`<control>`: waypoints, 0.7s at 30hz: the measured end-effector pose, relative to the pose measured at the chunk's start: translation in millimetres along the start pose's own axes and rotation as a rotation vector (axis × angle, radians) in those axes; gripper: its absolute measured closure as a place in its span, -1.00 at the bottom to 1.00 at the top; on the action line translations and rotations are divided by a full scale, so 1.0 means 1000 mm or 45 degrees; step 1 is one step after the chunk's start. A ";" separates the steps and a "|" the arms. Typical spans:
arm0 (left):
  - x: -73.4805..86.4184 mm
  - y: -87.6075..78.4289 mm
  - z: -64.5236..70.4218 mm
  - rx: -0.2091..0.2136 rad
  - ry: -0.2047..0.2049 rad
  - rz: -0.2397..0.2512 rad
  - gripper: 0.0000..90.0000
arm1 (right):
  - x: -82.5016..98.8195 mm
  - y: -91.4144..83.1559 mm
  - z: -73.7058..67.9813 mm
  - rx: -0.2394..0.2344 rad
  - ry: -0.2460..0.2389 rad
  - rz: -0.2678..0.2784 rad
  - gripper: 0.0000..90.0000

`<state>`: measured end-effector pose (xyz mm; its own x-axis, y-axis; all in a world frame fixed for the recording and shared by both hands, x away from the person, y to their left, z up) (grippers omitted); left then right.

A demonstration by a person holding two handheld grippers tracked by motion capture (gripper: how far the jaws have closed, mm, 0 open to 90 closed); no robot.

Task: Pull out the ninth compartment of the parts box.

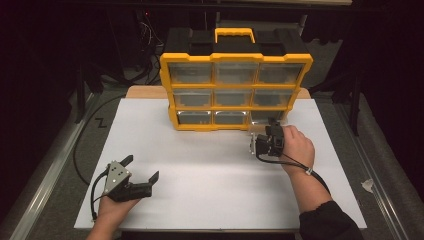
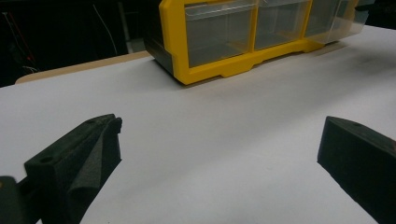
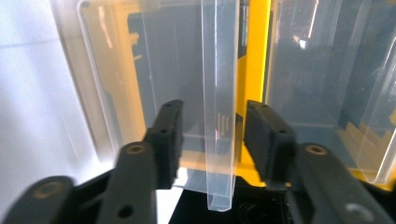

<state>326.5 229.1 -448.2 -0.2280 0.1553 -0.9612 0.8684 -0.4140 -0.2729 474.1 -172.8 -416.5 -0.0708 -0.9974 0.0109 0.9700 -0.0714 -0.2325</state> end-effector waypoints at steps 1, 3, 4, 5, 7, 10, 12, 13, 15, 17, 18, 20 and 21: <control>0.000 0.000 0.000 0.000 -0.001 -0.001 -1.00 | 0.000 0.000 -0.001 -0.006 0.000 -0.003 0.48; 0.000 0.000 0.000 0.001 -0.002 -0.002 -1.00 | 0.001 -0.003 -0.002 0.014 -0.014 -0.003 0.64; 0.000 0.000 0.000 0.002 -0.002 -0.002 -1.00 | 0.001 -0.003 -0.002 0.014 -0.014 -0.003 0.64; 0.000 0.000 0.000 0.001 -0.001 -0.001 -1.00 | 0.001 -0.004 -0.002 0.014 -0.011 0.000 0.69; 0.000 0.000 0.000 0.003 0.000 -0.002 -1.00 | 0.002 -0.006 -0.001 0.021 -0.024 -0.001 0.72; 0.000 0.000 0.000 0.003 -0.001 -0.001 -1.00 | 0.003 -0.008 -0.002 0.027 -0.028 -0.001 0.72; 0.000 0.000 0.000 0.002 -0.001 0.000 -1.00 | 0.004 -0.011 -0.002 0.042 -0.027 0.002 0.72; 0.000 0.000 0.000 0.003 -0.001 0.000 -1.00 | 0.004 -0.012 -0.002 0.041 -0.024 -0.002 0.73; 0.000 0.000 0.001 0.005 0.001 -0.002 -1.00 | 0.005 -0.015 -0.003 0.045 -0.022 0.002 0.73; 0.000 0.000 0.001 0.007 0.005 -0.004 -1.00 | 0.006 -0.018 -0.004 0.051 -0.026 0.009 0.73; 0.000 0.000 0.001 0.008 0.005 -0.003 -1.00 | 0.007 -0.020 -0.005 0.042 -0.026 0.003 0.73; 0.000 0.000 0.001 0.008 0.005 -0.003 -1.00 | 0.007 -0.023 -0.006 0.043 -0.028 0.003 0.73; 0.000 0.000 0.001 0.008 0.005 -0.003 -1.00 | 0.008 -0.026 -0.006 0.053 -0.026 0.015 0.73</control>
<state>325.9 227.8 -448.3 -0.2280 0.1596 -0.9605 0.8650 -0.4196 -0.2751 446.6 -178.7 -416.2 -0.0549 -0.9981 0.0284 0.9795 -0.0593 -0.1923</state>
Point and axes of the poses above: each handheld gripper's, and its own axes: y roughly forward along the jaws, x roughly out of its underside, z roughly to its right, the point moved 4 cm from there along y, roughly forward along the jaws, and after that the axes turned 1 degree about -x, right-handed, at the moved point
